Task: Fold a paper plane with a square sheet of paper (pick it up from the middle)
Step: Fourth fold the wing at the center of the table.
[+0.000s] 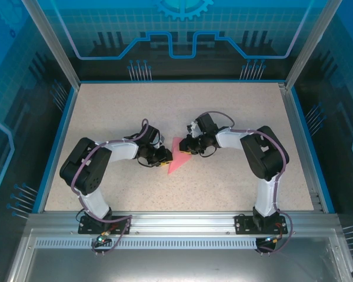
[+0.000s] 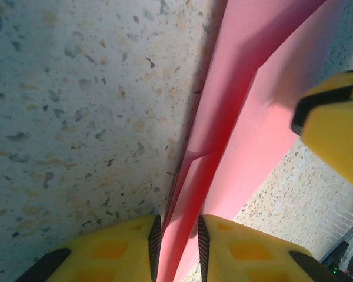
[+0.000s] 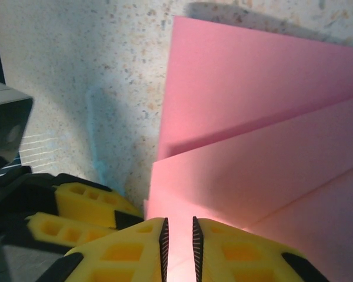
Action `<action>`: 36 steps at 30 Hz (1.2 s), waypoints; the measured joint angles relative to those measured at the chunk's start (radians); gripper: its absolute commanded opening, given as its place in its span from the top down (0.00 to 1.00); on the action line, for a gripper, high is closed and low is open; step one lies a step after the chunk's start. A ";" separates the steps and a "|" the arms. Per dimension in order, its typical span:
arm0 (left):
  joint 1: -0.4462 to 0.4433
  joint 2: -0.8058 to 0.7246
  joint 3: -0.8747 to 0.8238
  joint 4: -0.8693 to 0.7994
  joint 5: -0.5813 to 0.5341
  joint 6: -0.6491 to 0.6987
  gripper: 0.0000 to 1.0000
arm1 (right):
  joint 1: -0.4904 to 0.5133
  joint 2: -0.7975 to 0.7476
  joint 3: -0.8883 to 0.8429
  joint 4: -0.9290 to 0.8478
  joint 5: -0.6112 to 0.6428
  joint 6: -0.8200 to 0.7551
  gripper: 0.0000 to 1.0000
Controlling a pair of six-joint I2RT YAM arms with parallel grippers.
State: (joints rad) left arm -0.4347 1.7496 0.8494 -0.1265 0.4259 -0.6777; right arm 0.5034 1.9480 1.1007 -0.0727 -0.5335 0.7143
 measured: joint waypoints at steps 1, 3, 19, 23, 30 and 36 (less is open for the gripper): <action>0.000 0.000 0.000 0.001 0.000 0.000 0.76 | 0.000 -0.016 -0.008 -0.002 0.003 0.000 0.77; 0.000 0.000 0.000 0.004 0.002 0.000 0.76 | 0.000 -0.050 -0.023 -0.011 0.014 0.000 0.74; 0.000 0.004 0.000 0.005 0.017 0.000 0.77 | 0.016 -0.079 -0.072 0.002 -0.011 0.008 0.79; 0.000 0.004 0.000 0.005 0.018 0.000 0.77 | 0.021 -0.030 -0.060 0.024 -0.028 0.016 0.80; 0.000 0.004 0.000 0.012 0.043 0.000 0.76 | 0.020 0.025 -0.047 0.029 -0.033 0.013 0.85; 0.000 0.005 0.000 0.018 0.058 0.000 0.76 | 0.019 0.026 -0.056 0.041 -0.031 0.011 0.87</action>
State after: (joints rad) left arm -0.4347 1.7546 0.8497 -0.1085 0.4839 -0.6773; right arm 0.5228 1.9736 1.0447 -0.0319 -0.5648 0.7254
